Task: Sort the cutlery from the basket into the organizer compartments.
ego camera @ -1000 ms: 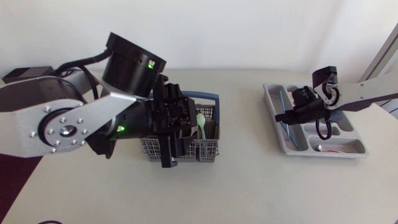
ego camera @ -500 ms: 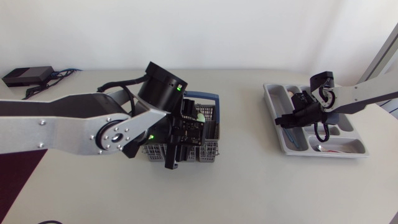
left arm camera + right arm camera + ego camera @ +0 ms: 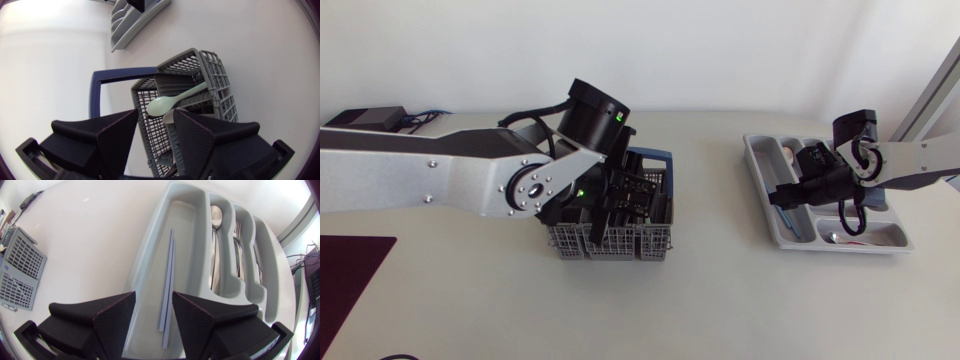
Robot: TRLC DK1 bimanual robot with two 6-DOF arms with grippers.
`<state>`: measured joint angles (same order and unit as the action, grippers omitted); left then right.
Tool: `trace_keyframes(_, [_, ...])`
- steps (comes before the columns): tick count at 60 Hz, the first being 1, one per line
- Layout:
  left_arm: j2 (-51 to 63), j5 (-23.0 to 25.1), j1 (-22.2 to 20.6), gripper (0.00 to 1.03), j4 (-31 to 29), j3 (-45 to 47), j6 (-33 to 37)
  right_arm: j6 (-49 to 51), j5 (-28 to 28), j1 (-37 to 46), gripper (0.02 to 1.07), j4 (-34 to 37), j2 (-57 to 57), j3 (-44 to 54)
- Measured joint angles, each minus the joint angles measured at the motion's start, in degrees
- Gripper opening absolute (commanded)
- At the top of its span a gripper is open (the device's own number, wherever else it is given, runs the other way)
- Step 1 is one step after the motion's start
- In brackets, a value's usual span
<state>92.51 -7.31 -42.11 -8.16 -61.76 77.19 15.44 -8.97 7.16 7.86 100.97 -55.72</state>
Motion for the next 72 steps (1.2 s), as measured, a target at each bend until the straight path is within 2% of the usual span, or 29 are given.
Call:
trace_keyframes(16, [1.29, 0.37, 1.11, 0.42, -2.10, -0.48, 6.91, 0.94, -1.49, -0.85, 0.59, -0.61, -1.79, 2.73])
trace_keyframes(24, [2.56, 0.37, 1.14, 0.38, -2.97, -1.11, 9.05, 1.16, -1.70, -1.55, 0.59, -0.63, -3.50, 3.91])
trace_keyframes(37, [4.87, 0.31, 1.22, 0.38, -4.09, -3.17, 11.28, 1.33, -2.01, -2.60, 0.59, -0.68, -6.97, 6.10])
trace_keyframes(46, [6.01, -0.79, 1.53, 0.29, -6.51, -4.35, 12.07, 1.40, -2.75, -2.86, 0.59, -0.66, -7.76, 6.80])
trace_keyframes(52, [6.45, -1.84, 1.57, 0.28, -7.89, -5.33, 12.90, 1.75, -2.80, -2.99, 0.59, -0.68, -7.87, 6.99])
trace_keyframes(61, [6.45, -2.25, 1.57, 0.20, -9.42, -6.03, 12.92, 1.77, -2.82, -2.99, 0.59, -0.68, -8.33, 7.13])
trace_keyframes(72, [6.43, -2.47, 1.55, 0.20, -10.32, -6.25, 13.53, 2.03, -2.82, -2.99, 0.59, -0.72, -9.18, 7.69])
